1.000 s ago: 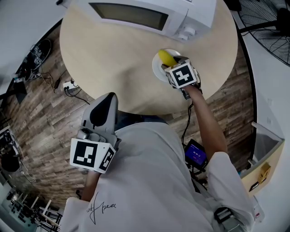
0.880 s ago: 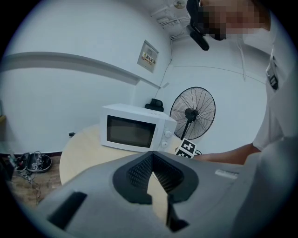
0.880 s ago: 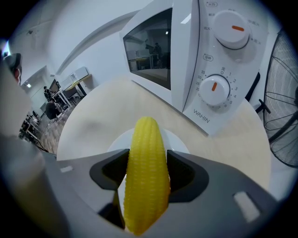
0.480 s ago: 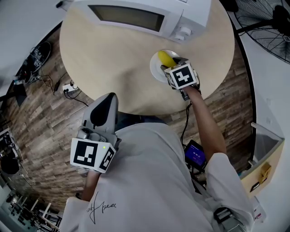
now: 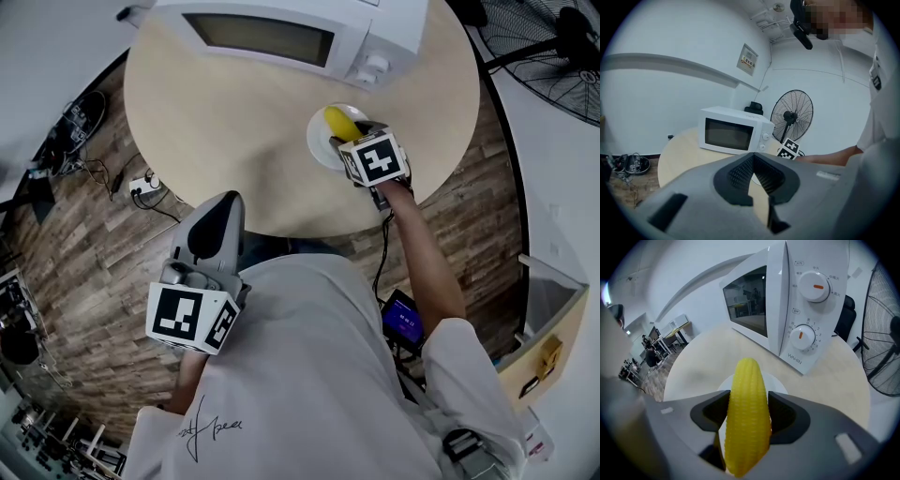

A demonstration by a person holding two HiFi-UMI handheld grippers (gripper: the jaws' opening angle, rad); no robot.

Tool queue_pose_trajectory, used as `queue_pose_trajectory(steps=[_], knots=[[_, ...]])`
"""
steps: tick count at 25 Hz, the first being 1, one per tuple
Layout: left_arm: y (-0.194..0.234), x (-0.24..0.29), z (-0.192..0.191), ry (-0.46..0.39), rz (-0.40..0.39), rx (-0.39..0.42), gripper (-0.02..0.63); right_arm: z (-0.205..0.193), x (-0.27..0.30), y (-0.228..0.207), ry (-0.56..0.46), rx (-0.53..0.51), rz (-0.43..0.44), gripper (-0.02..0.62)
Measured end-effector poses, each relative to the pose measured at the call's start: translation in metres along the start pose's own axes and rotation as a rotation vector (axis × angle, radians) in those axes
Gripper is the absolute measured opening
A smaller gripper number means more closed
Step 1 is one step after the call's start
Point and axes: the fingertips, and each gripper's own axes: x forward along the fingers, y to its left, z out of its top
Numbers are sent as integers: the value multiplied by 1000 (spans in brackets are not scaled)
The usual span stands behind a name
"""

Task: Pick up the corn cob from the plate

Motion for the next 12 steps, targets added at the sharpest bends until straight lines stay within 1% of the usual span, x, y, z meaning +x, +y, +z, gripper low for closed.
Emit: queue_pose_trajectory(steps=[6,12], knots=[[-2,-2,-2,-10,-13,-20,-5,3,-10,2,-25,17,-4,267],[2,-9,-1,-25,-4,-36,-5,2,-19,8,-47,38,3,267]])
